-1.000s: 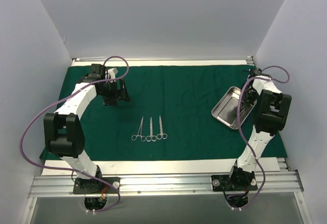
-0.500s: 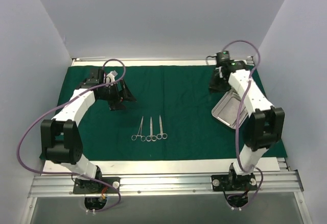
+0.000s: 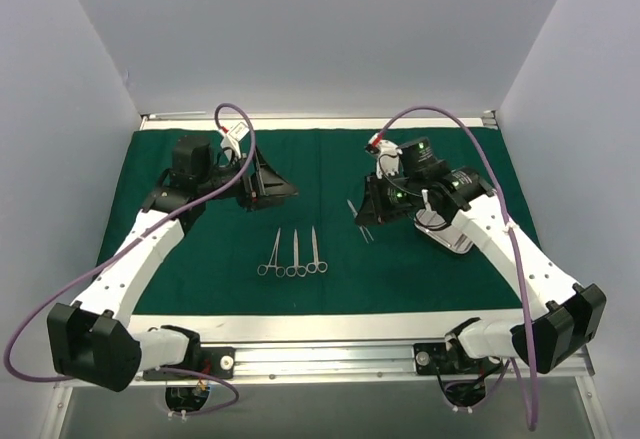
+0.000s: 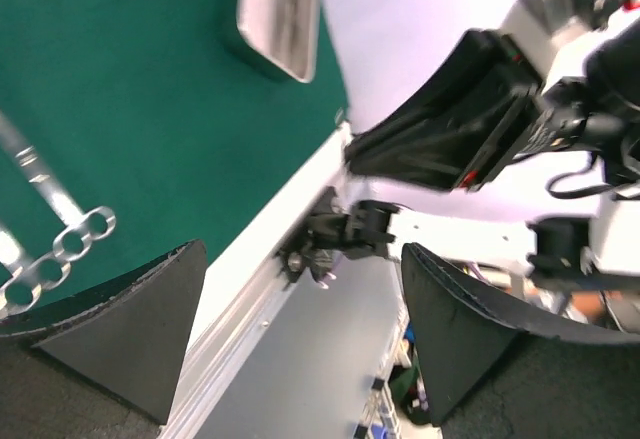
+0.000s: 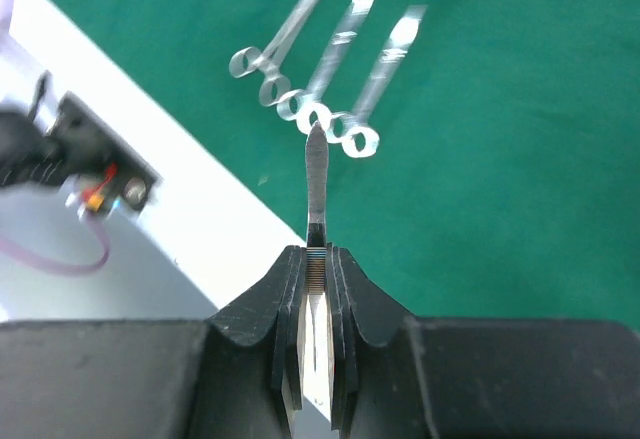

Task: Open and lay out the surgical kit
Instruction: Place the medical item in the surgical kit.

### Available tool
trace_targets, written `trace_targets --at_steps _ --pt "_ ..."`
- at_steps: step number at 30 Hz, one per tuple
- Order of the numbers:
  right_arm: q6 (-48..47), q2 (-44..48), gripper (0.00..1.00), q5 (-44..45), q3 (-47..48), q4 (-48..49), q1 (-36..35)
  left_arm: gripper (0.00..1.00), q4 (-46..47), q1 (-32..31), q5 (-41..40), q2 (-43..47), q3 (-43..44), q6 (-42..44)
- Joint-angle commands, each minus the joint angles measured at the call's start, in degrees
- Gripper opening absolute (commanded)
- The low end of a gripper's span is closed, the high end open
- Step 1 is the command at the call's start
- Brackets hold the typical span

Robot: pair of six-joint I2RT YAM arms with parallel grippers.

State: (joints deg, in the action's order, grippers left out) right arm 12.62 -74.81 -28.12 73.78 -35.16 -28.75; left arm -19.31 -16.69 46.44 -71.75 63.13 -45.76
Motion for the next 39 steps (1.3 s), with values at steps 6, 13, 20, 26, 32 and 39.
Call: trace_targets --at_steps 6,13,20,26,32,39 --pt "-6.1 0.7 0.00 -9.9 0.9 -0.3 -7.1 0.84 12.5 -3.8 9.5 -7.8 3.0 -6.3" --pt "-6.1 -1.4 0.00 -6.6 2.8 -0.1 -11.3 0.73 8.8 -6.4 11.2 -11.0 4.0 -7.1" --pt "-6.2 -3.0 0.00 -3.2 4.1 -0.1 -12.2 0.62 10.3 -10.4 10.0 -11.0 1.3 -8.9" --pt "-5.9 -3.9 0.00 -1.6 4.8 0.1 -12.4 0.59 5.4 -13.2 6.8 -11.3 1.2 -6.6" --pt "-5.4 -4.6 0.00 -0.4 5.8 -0.1 -12.4 0.41 5.3 -14.4 6.6 -11.3 1.1 -6.6" --pt "-2.8 -3.3 0.21 4.3 7.2 -1.4 -12.2 0.02 7.0 -14.3 3.8 -12.9 4.7 -5.7"
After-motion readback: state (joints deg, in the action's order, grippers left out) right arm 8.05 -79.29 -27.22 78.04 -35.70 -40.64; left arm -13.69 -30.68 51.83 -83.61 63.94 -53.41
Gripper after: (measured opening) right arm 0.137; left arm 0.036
